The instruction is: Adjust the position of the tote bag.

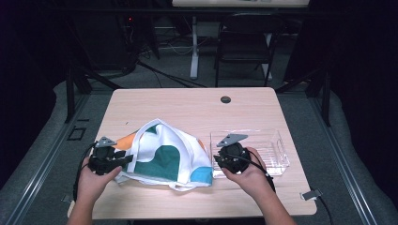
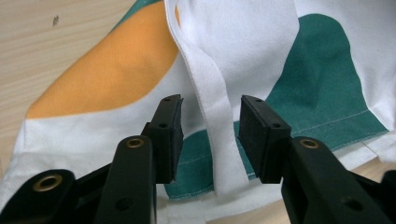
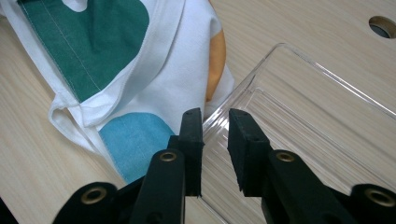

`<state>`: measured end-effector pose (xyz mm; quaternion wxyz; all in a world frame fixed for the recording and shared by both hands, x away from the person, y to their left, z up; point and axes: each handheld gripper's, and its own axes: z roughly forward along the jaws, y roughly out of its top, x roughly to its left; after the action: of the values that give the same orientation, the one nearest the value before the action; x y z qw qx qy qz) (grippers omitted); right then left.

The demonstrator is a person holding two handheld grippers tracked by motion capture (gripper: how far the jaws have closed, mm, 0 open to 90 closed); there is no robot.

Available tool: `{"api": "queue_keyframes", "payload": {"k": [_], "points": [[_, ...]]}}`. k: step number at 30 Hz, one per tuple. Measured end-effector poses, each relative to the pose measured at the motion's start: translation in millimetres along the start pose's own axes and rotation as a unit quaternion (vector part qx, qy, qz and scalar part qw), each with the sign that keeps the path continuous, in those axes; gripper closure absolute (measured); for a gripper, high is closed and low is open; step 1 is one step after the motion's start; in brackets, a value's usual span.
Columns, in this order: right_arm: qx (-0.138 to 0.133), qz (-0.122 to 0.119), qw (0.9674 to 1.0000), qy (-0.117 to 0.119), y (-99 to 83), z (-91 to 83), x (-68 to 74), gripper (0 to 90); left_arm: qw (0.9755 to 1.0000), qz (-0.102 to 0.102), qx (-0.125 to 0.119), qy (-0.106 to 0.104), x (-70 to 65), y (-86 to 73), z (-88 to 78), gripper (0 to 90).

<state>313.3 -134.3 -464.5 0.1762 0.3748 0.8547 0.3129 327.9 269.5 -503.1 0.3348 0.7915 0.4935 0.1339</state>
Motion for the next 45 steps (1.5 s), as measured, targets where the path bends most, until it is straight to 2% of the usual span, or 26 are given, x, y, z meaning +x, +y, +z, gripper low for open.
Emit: {"api": "queue_keyframes", "payload": {"k": [1, 6, 9, 13, 16, 24, 32, 45], "points": [[-0.002, -0.007, 1.0000, -0.003, 1.0, 1.7, 0.5, 76.6, 1.0000, 0.000, -0.001, 0.001, 0.6, -0.4, -0.1, 61.5], [-0.010, -0.007, 0.9999, 0.001, 2.5, 2.3, 0.1, 79.2, 0.9999, -0.006, 0.008, -0.004, 1.6, -3.6, -2.1, 62.4], [-0.021, -0.001, 0.9998, 0.000, 3.7, 0.9, 0.1, 81.0, 1.0000, 0.002, 0.004, 0.005, -1.0, -5.7, -0.1, 62.6], [-0.021, 0.001, 0.9998, 0.002, 3.3, 2.2, 0.1, 81.0, 0.9998, -0.002, 0.017, -0.008, -2.0, -6.4, 3.9, 62.4], [-0.018, 0.001, 0.9998, 0.001, 2.8, 2.6, -0.2, 80.8, 0.9996, 0.002, 0.026, -0.007, -2.3, -6.4, 8.0, 61.9], [-0.013, 0.005, 0.9998, 0.013, 0.9, 2.3, -1.7, 80.7, 0.9993, 0.000, 0.035, -0.013, -3.0, -5.4, 12.7, 62.1], [-0.012, 0.002, 0.9999, 0.012, -0.3, 3.3, 0.0, 80.1, 0.9990, -0.003, 0.038, -0.025, -3.1, -4.7, 14.9, 62.5], [-0.015, 0.001, 0.9998, 0.011, -0.5, 2.3, -0.4, 78.8, 0.9985, 0.010, 0.045, -0.031, -6.9, -2.8, 12.6, 73.8]]}}
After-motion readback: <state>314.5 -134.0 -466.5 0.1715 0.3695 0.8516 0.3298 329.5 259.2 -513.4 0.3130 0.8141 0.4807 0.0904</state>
